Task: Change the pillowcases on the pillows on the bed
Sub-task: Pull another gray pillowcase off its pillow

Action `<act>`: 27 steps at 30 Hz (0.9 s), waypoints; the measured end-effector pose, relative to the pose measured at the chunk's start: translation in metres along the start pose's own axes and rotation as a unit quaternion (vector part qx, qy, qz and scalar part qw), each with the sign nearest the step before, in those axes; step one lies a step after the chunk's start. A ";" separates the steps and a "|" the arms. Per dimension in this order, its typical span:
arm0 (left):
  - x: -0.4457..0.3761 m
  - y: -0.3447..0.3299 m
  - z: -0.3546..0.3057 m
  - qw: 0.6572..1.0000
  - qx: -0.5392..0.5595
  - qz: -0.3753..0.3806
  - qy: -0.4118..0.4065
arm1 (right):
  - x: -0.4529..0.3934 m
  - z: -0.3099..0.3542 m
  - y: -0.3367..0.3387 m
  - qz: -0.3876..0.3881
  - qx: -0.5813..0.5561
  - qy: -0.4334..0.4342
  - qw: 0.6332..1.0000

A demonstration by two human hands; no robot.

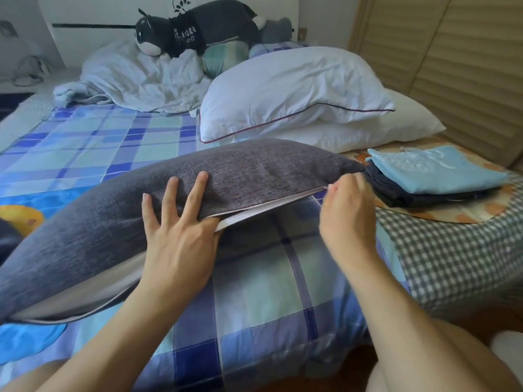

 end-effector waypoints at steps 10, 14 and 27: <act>0.010 -0.004 -0.007 0.996 0.023 0.072 -0.053 | 0.002 -0.046 0.001 0.040 -0.089 -0.105 0.990; 0.032 0.008 -0.013 0.988 0.094 0.060 -0.108 | 0.039 0.000 0.009 0.006 -0.082 0.012 0.997; 0.135 0.035 0.088 0.986 -0.016 0.023 0.165 | 0.103 0.091 -0.038 0.142 -0.097 0.283 0.943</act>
Point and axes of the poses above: each hand's wrist, its own x-axis away from the middle knuckle, its own y-axis out of the back of the hand, z = x × y, the point moved 4 cm from there along -x, towards the middle knuckle, and after that the axes turned 9 degrees about z, right-handed, at the moved point
